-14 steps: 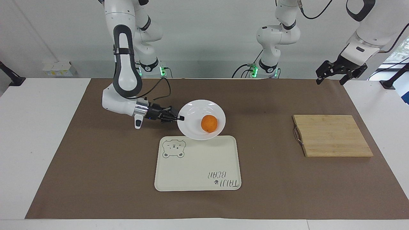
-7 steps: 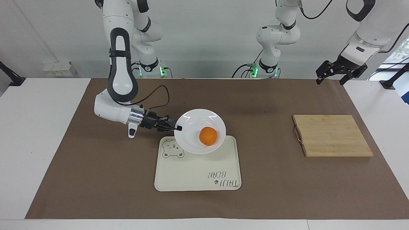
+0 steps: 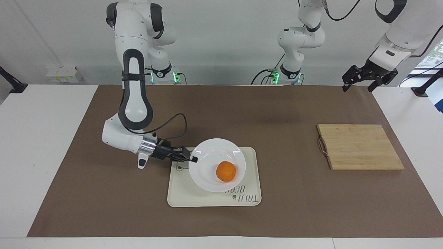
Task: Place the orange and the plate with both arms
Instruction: 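Lower the plate onto the tray and open the right gripper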
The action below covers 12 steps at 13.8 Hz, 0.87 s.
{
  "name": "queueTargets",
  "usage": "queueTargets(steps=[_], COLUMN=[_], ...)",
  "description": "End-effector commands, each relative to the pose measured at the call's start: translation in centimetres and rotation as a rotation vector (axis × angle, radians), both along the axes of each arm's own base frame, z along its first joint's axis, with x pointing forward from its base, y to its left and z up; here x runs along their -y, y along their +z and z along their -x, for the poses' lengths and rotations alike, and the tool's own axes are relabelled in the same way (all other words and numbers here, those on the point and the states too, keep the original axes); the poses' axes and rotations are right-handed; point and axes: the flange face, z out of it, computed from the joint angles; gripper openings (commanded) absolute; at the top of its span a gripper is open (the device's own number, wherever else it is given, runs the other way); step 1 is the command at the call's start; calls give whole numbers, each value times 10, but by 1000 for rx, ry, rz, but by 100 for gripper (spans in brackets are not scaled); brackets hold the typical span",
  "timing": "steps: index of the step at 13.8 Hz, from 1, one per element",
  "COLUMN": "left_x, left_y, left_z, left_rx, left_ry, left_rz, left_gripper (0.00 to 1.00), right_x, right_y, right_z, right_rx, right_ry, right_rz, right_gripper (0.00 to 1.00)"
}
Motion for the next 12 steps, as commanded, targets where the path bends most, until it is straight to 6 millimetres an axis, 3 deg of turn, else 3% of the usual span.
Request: queueTargets(steps=[1, 3, 8, 11, 12], left_x=[-1, -2, -2, -1, -1], left_y=[4, 4, 4, 4, 4], left_z=[5, 5, 5, 5, 5], left_rx=[-1, -3, -1, -3, -3], left_ry=[-12, -11, -11, -12, -12], left_rz=[-9, -9, -9, -9, -9], left_gripper=[100, 100, 100, 100, 100], right_x=[3, 2, -3, -8, -8], right_y=[6, -7, -16, -19, -19], right_z=[-6, -5, -1, 1, 1], right_rx=[23, 31, 23, 23, 23], right_ry=[-9, 4, -17, -22, -18], right_rz=[21, 21, 40, 52, 54], right_gripper=[0, 0, 0, 44, 66])
